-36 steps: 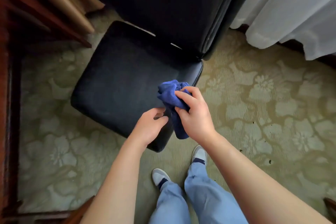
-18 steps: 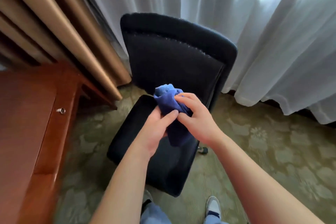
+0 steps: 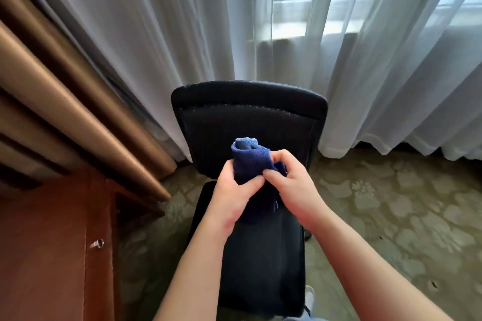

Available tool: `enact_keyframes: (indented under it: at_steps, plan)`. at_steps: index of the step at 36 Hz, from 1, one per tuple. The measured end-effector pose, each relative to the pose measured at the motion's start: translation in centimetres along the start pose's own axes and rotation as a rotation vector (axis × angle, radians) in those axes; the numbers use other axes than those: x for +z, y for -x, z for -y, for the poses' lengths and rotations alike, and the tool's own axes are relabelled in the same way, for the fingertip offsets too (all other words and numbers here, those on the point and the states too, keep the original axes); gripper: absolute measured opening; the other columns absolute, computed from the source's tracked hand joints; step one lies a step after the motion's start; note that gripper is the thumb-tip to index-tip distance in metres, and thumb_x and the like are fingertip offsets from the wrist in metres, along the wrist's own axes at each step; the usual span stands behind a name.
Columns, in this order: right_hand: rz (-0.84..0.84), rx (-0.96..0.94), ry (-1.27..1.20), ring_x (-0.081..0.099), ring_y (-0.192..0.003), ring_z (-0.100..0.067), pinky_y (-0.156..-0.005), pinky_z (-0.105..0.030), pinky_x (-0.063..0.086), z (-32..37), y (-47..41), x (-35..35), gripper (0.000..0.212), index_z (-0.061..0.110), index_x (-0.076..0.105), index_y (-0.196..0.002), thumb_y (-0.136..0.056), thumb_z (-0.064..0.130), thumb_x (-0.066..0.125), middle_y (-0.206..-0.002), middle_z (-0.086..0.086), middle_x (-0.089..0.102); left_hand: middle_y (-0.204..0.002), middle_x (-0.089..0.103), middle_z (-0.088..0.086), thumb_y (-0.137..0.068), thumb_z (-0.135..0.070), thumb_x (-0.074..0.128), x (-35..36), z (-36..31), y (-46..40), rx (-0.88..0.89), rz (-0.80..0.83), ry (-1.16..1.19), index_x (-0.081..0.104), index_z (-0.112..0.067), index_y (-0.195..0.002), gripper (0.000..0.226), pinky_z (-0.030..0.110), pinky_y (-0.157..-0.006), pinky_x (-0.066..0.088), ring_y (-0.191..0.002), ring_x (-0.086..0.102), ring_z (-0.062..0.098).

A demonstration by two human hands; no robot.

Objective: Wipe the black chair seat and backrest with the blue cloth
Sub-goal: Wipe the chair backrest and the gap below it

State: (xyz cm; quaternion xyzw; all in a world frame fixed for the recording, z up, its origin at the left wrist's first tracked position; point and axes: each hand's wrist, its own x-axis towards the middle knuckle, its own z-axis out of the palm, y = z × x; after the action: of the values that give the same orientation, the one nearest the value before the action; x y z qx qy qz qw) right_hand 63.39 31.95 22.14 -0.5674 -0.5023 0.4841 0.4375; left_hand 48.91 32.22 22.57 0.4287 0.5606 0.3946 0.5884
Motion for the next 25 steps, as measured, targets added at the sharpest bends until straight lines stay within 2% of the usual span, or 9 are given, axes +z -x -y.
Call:
enact_keyframes:
  at_steps: [4, 8, 13, 18, 20, 22, 25]
  plan:
    - [-0.11, -0.009, -0.026, 0.066, -0.096, -0.022, -0.091, -0.046, 0.055, 0.5, -1.1, -1.8, 0.019, 0.023, 0.064, -0.091, -0.086, 0.005, 0.062, -0.096, 0.001, 0.07, -0.109, 0.076, -0.003, -0.081, -0.002, 0.081, 1.5, -1.3, -1.2, 0.018, 0.077, -0.065, 0.059, -0.02, -0.121, 0.049, 0.026, -0.082, 0.06, -0.098, 0.073, 0.008]
    - [-0.168, -0.027, -0.033, 0.068, -0.089, -0.01, -0.084, -0.033, 0.056, 0.9, -2.4, -3.5, 0.026, 0.026, 0.066, -0.095, -0.087, 0.002, 0.062, -0.092, 0.007, 0.073, -0.109, 0.075, -0.007, -0.08, -0.011, 0.083, 3.4, -2.6, -2.6, 0.042, 0.087, -0.139, 0.057, -0.025, -0.121, 0.051, 0.03, -0.085, 0.061, -0.096, 0.072, 0.004]
    - [-0.236, -0.062, -0.006, 0.065, -0.105, -0.008, -0.098, -0.04, 0.054, 0.9, -5.1, -5.6, 0.04, 0.036, 0.065, -0.116, -0.087, 0.008, 0.066, -0.108, 0.01, 0.07, -0.113, 0.073, -0.011, -0.075, -0.019, 0.085, 5.7, -4.1, -4.9, 0.057, 0.097, -0.204, 0.055, -0.03, -0.124, 0.059, 0.035, -0.091, 0.06, -0.102, 0.071, 0.004]
    - [-0.239, -0.071, 0.043, 0.06, -0.118, -0.006, -0.107, -0.036, 0.047, 1.0, -7.7, -7.2, 0.059, 0.039, 0.05, -0.14, -0.089, 0.016, 0.068, -0.125, 0.012, 0.063, -0.112, 0.073, -0.011, -0.079, -0.015, 0.083, 7.7, -5.3, -7.5, 0.101, 0.048, -0.178, 0.056, -0.03, -0.122, 0.053, 0.035, -0.091, 0.06, -0.101, 0.071, 0.004]
    - [-0.244, -0.088, 0.069, 0.061, -0.117, -0.01, -0.104, -0.035, 0.05, 1.1, -8.0, -7.9, 0.061, 0.043, 0.047, -0.142, -0.09, 0.019, 0.069, -0.133, 0.014, 0.055, -0.113, 0.073, -0.01, -0.08, -0.014, 0.082, 8.4, -5.5, -8.5, 0.107, 0.019, -0.157, 0.055, -0.03, -0.125, 0.054, 0.038, -0.093, 0.059, -0.103, 0.07, 0.006]
    - [-0.229, -0.107, 0.082, 0.063, -0.113, -0.006, -0.101, -0.033, 0.053, 1.1, -8.1, -8.6, 0.059, 0.045, 0.048, -0.139, -0.089, 0.022, 0.07, -0.136, 0.018, 0.05, -0.114, 0.072, -0.009, -0.08, -0.012, 0.079, 9.0, -5.7, -9.6, 0.102, -0.007, -0.137, 0.054, -0.031, -0.126, 0.056, 0.042, -0.093, 0.059, -0.104, 0.07, 0.009]
    - [-0.117, -0.115, 0.091, 0.057, -0.123, -0.002, -0.105, -0.037, 0.051, 0.7, -8.4, -9.4, 0.057, 0.048, 0.049, -0.137, -0.084, 0.043, 0.068, -0.139, 0.022, 0.049, -0.116, 0.072, -0.007, -0.081, -0.009, 0.076, 9.7, -6.2, -11.2, 0.104, 0.004, -0.134, 0.053, -0.03, -0.128, 0.057, 0.043, -0.095, 0.058, -0.107, 0.07, 0.011]
